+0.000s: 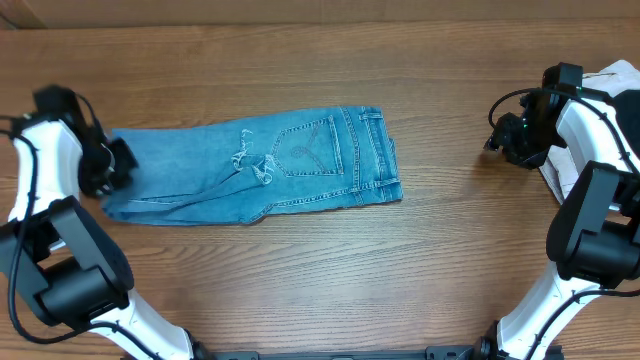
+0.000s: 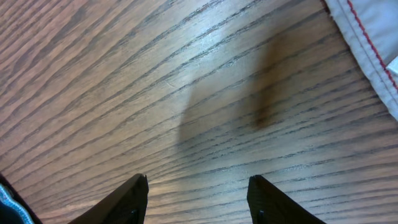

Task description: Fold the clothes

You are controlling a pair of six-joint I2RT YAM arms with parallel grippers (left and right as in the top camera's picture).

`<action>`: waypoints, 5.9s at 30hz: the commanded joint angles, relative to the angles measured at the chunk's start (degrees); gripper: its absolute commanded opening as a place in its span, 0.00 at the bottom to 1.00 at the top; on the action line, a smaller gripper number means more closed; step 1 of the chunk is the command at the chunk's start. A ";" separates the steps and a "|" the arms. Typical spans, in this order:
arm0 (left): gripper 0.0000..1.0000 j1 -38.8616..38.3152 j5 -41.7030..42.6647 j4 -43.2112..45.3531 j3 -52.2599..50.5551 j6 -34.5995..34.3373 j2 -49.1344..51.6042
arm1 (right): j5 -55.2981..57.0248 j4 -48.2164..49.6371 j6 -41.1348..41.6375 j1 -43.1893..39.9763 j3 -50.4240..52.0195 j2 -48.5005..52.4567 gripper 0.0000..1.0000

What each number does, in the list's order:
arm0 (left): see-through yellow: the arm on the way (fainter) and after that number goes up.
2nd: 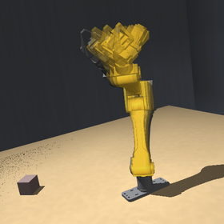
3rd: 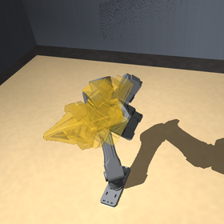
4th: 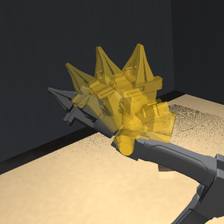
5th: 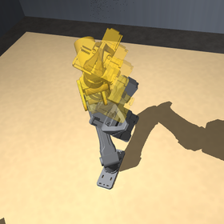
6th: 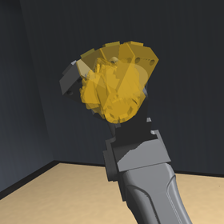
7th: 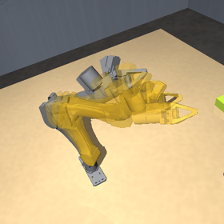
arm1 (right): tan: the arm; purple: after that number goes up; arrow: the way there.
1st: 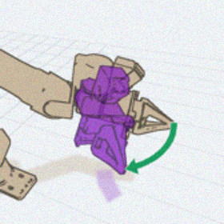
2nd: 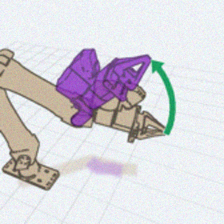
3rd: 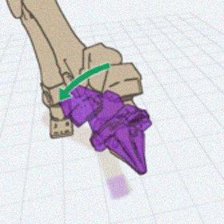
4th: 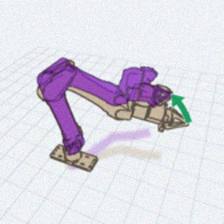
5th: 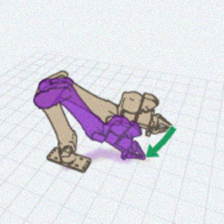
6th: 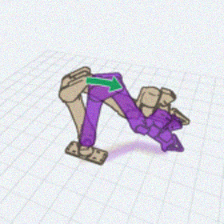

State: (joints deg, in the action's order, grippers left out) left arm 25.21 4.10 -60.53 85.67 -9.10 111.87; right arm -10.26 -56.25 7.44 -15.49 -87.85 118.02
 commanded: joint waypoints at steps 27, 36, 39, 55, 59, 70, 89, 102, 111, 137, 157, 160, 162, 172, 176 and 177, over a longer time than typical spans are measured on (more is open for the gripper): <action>0.10 0.00 -7.52 2.49 4.98 -4.04 -4.55 | -0.31 0.20 -0.22 0.11 -1.36 -2.19 0.55; 0.04 0.02 -10.32 5.14 0.81 -4.28 5.31 | -0.35 -0.50 -0.20 0.11 -1.36 -2.19 0.56; 0.04 0.02 -10.71 5.33 0.81 -4.20 9.07 | -1.20 -1.68 -0.22 0.11 -1.36 -2.19 0.56; 0.46 -0.13 2.84 -2.73 13.20 -3.56 0.26 | -21.68 -7.54 -7.72 7.93 4.94 -2.19 0.70; 0.56 -0.13 5.29 -4.15 13.57 -3.56 -3.06 | -31.34 -7.52 -7.26 12.35 10.23 -2.19 0.70; 0.50 -0.13 6.05 -6.51 13.53 -3.50 -3.10 | -36.79 14.95 5.20 21.84 22.86 -2.19 0.70; 0.44 -0.15 5.99 -9.84 13.53 -1.79 -3.10 | -20.37 38.16 14.47 20.68 23.82 -2.67 0.26; 0.49 -0.15 4.74 -11.02 13.49 -1.18 -3.10 | -13.57 23.10 0.61 6.10 11.91 -16.20 0.08; 0.49 -0.15 4.79 -11.04 13.44 -1.22 -3.02 | -9.68 8.44 -8.70 12.96 2.69 -23.28 0.08; 0.49 -0.22 6.49 -2.86 4.31 -2.71 -2.47 | -0.70 16.48 -17.51 63.14 2.08 -10.51 0.07; 0.04 -11.98 7.26 3.80 0.85 -2.36 -2.47 | 11.08 17.09 -11.63 61.96 -0.04 -16.63 0.07; 0.04 -13.14 6.25 6.45 -2.03 -2.27 -2.47 | 11.89 18.12 -10.47 61.61 -0.04 -18.16 0.07; 0.04 -13.44 6.05 8.33 -4.28 -2.27 -2.47 | 12.37 18.40 -10.32 61.35 -0.04 -19.10 0.07; 0.04 -14.97 13.94 21.44 -16.00 -2.32 -2.47 | 12.35 18.36 -10.38 59.28 -0.04 -21.86 0.07; 0.04 -15.76 13.81 24.24 -17.62 -2.54 -2.47 | 12.35 18.27 -10.38 59.23 -0.04 -21.86 0.07; 0.05 -15.91 13.18 24.70 -17.94 -2.51 -2.47 | 12.35 18.43 -10.38 59.23 -0.04 -21.86 0.07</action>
State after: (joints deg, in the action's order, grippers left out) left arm 10.22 15.70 -36.67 68.82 -11.86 108.99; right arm 1.50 -38.81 -3.18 43.92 -85.56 98.56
